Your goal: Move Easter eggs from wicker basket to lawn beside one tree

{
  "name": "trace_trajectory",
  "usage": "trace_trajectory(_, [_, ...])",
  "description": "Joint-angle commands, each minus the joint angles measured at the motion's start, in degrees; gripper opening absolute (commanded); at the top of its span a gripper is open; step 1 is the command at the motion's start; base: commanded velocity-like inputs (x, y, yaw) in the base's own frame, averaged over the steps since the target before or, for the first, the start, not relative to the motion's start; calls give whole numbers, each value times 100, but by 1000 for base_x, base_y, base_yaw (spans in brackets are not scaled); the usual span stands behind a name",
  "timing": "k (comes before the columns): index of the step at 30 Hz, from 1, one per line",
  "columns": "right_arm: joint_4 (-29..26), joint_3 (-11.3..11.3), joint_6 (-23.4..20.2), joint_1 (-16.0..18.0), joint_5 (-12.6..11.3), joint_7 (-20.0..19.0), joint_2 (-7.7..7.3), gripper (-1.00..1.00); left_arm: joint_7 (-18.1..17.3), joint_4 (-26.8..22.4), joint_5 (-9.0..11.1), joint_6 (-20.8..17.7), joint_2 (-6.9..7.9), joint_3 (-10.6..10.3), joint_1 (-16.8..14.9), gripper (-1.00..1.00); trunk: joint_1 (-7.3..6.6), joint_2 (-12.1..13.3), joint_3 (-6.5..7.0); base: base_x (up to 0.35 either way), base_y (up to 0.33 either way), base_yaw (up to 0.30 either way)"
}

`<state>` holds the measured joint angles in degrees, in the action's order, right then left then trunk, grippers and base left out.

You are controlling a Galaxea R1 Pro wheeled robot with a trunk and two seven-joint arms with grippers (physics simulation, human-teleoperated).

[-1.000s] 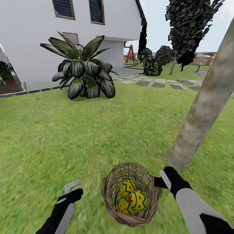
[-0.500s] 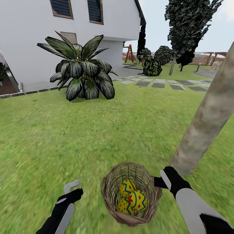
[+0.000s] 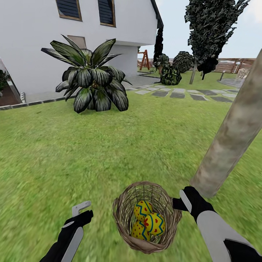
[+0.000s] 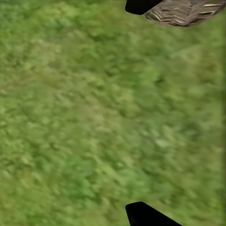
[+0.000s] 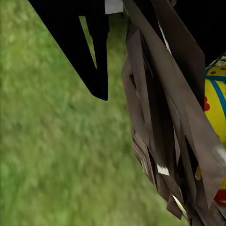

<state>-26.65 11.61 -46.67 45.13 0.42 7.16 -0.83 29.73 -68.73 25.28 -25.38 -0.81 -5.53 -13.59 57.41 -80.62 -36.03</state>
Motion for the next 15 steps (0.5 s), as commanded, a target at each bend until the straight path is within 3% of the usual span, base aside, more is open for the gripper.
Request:
trace_trajectory(1, [-7, 26, -17, 4, -59, 14, 4, -100, 50, -8, 55, -10, 2, -10, -3, 100, 22, -45, -24, 0, 0, 0])
trace_trajectory(15, [2, 26, -9, 4, -59, 6, 2, -100, 50, -9, 56, -10, 2, -9, -3, 100, 330, -606, -275, 0, 0, 0])
